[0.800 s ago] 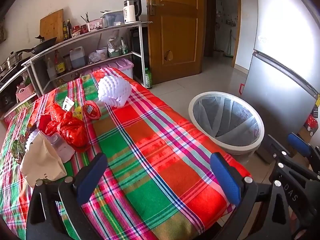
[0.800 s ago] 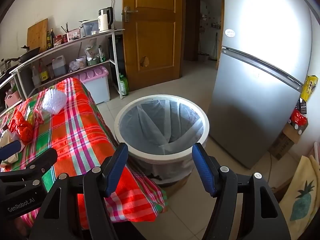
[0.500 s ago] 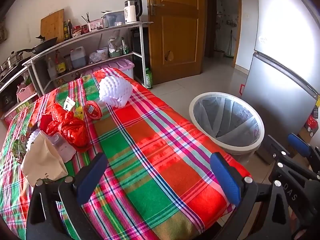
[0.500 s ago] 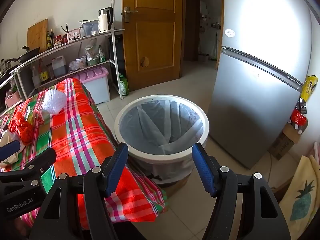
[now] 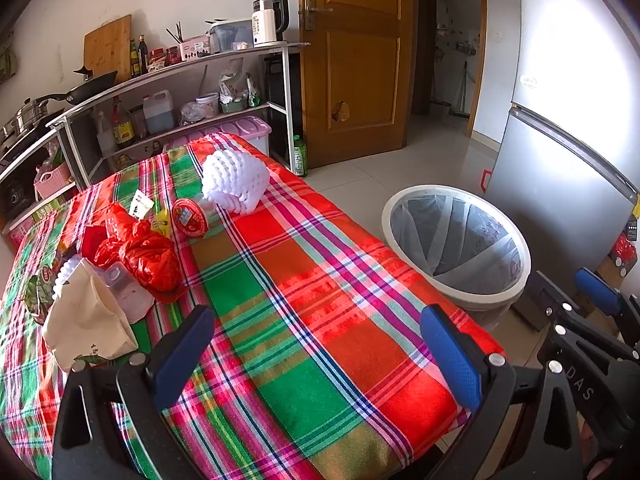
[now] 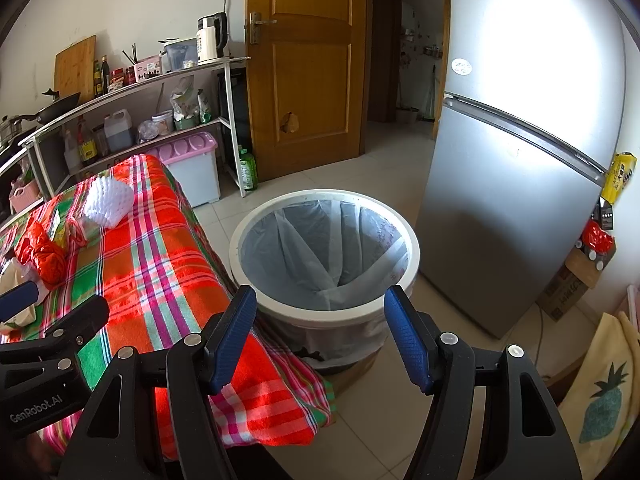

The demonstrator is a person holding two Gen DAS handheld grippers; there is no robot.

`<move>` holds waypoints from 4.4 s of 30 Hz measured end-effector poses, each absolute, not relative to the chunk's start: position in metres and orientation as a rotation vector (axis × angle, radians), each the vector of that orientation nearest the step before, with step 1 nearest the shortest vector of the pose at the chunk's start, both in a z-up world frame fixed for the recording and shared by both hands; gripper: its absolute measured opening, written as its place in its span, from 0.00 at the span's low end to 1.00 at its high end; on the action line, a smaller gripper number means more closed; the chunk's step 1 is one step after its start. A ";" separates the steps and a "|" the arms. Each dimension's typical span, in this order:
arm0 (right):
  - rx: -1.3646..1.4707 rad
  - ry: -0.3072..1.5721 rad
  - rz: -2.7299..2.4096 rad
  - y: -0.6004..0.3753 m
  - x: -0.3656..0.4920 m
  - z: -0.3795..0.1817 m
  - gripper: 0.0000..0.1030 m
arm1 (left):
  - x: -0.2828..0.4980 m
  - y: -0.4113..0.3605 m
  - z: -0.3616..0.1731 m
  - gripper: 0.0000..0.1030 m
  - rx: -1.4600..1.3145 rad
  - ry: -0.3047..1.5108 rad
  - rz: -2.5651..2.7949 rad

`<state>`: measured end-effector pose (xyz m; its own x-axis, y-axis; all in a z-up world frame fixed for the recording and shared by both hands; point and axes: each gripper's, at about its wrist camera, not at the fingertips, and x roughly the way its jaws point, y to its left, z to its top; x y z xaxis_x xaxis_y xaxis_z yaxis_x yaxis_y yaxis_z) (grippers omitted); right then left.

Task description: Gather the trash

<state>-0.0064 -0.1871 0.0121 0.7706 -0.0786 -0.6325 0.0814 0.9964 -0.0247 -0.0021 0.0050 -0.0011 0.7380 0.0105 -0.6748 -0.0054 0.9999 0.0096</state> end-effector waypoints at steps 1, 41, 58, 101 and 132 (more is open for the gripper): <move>0.004 0.686 -0.086 -0.187 -0.006 0.012 0.65 | -0.002 0.005 -0.001 1.00 0.006 0.741 0.010; -0.003 0.692 -0.088 -0.183 -0.004 0.010 0.65 | -0.002 0.010 -0.002 1.00 -0.003 0.744 0.011; -0.005 0.693 -0.088 -0.183 -0.003 0.008 0.65 | -0.002 0.012 -0.003 1.00 -0.005 0.744 0.014; -0.027 0.732 0.602 -0.020 0.135 0.026 0.65 | -0.022 0.232 0.003 1.00 -0.211 0.786 0.240; 0.077 0.955 0.616 0.022 0.225 -0.023 0.26 | -0.003 0.225 -0.024 0.41 -0.220 0.861 0.144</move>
